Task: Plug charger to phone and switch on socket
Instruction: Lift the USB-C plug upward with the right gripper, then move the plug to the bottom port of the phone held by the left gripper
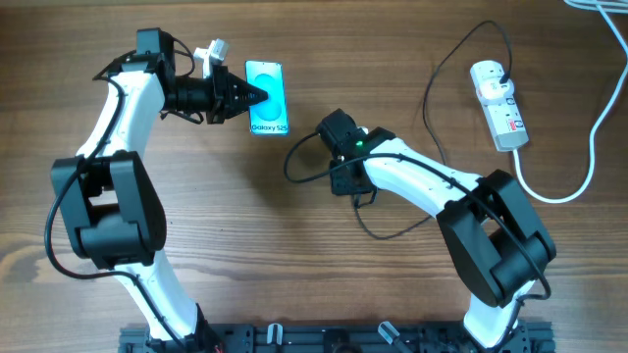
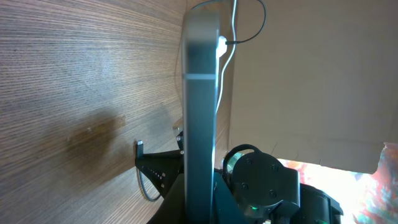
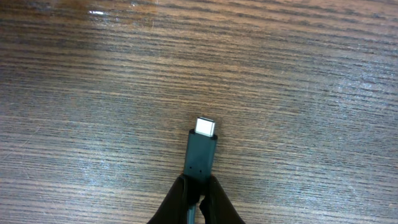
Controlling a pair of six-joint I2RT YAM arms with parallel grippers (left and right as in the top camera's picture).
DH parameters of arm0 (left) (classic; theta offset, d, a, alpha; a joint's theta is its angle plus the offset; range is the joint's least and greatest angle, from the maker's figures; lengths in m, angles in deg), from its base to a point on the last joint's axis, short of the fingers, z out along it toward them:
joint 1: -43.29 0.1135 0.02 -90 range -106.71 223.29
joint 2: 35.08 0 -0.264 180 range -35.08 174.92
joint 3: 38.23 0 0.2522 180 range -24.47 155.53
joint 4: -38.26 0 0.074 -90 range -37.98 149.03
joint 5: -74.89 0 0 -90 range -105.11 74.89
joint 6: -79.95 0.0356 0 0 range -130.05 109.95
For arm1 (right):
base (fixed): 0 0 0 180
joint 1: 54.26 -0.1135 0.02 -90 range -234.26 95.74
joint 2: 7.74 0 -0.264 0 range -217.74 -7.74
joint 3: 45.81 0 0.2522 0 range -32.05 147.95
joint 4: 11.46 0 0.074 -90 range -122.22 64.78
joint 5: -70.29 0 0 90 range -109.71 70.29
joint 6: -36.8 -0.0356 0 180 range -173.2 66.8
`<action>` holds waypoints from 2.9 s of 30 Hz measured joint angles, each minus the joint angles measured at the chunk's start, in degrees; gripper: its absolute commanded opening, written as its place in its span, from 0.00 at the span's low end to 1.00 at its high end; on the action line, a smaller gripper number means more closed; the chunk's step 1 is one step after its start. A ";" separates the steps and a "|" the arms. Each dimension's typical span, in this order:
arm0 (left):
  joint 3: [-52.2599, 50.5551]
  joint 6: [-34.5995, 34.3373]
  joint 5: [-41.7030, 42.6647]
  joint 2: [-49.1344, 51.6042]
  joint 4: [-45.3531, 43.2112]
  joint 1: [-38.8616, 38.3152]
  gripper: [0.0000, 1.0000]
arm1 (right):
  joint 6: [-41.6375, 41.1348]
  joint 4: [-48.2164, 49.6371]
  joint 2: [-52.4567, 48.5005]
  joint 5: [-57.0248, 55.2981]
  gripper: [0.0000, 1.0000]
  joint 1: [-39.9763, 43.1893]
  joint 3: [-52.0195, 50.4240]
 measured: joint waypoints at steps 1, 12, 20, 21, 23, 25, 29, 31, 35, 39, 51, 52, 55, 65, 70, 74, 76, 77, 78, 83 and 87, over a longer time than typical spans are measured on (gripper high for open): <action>0.00 0.00 0.00 0.00 0.00 0.00 0.04 | -0.02 -0.02 0.00 0.02 0.07 0.00 0.00; 0.00 0.00 0.00 0.00 0.02 0.00 0.04 | -0.28 -4.35 -1.31 0.90 0.40 0.00 2.51; 0.00 0.00 0.00 0.00 0.02 0.00 0.04 | -0.70 -6.49 -1.51 1.90 0.17 0.00 2.91; 0.00 0.00 0.00 0.00 0.02 0.00 0.04 | -0.63 -6.49 -1.51 1.92 0.17 0.00 2.91; 0.00 0.00 0.00 0.00 0.02 0.00 0.04 | -0.87 -6.45 -1.53 2.08 0.17 0.00 2.91; 0.00 0.00 0.00 0.00 0.02 0.00 0.04 | -0.87 -6.40 -1.53 2.10 0.17 0.00 2.91; 0.00 0.00 0.00 0.00 0.02 0.00 0.04 | -0.85 -6.01 -1.53 2.08 0.19 0.00 2.91; 0.00 0.00 0.00 0.00 0.04 0.00 0.04 | -0.87 -5.35 -1.55 2.05 0.19 0.00 2.91; 0.00 0.00 0.00 0.00 0.04 0.00 0.04 | -0.87 -4.90 -1.55 2.03 0.19 0.00 2.91; 0.00 0.00 0.00 0.00 0.04 0.00 0.04 | -0.87 -4.68 -1.60 1.84 0.17 0.00 2.91; 0.00 0.00 -0.02 0.00 0.04 0.00 0.04 | -0.85 -4.48 -1.60 1.62 0.07 0.00 2.91; 0.00 0.00 0.00 0.00 0.04 0.00 0.04 | -0.94 -4.46 -1.60 1.62 0.07 0.00 2.91; 0.00 0.00 0.00 0.00 0.04 0.00 0.04 | -0.90 -4.44 -1.60 1.64 0.04 0.00 2.91; 0.00 0.00 2.43 0.00 -0.35 0.00 0.04 | -0.87 -6.95 -1.42 2.01 0.04 0.00 4.44; 0.00 3.04 9.55 0.00 -0.70 -0.46 0.04 | 0.70 -9.29 6.47 5.29 0.04 0.00 5.35; 0.00 6.49 15.65 0.00 -1.14 -2.21 0.04 | 1.77 -14.08 20.65 8.94 0.04 0.00 6.56; 0.00 7.41 16.85 0.00 -1.49 -3.39 0.04 | 1.97 -16.41 26.25 10.67 0.04 0.00 7.21; 0.00 7.76 17.44 0.00 -1.79 -4.17 0.04 | 2.21 -17.33 28.74 11.58 0.04 0.00 7.39; 0.00 7.96 17.68 0.00 -1.95 -4.83 0.04 | 2.60 -17.77 30.34 12.50 0.04 0.00 7.45; 0.00 8.81 18.73 0.00 -3.85 -8.87 0.04 | 4.35 -18.32 33.62 18.05 0.04 -0.42 7.52; 0.00 8.83 18.93 0.00 -6.01 -11.78 0.04 | 3.58 -17.51 33.20 19.63 0.04 -2.86 7.43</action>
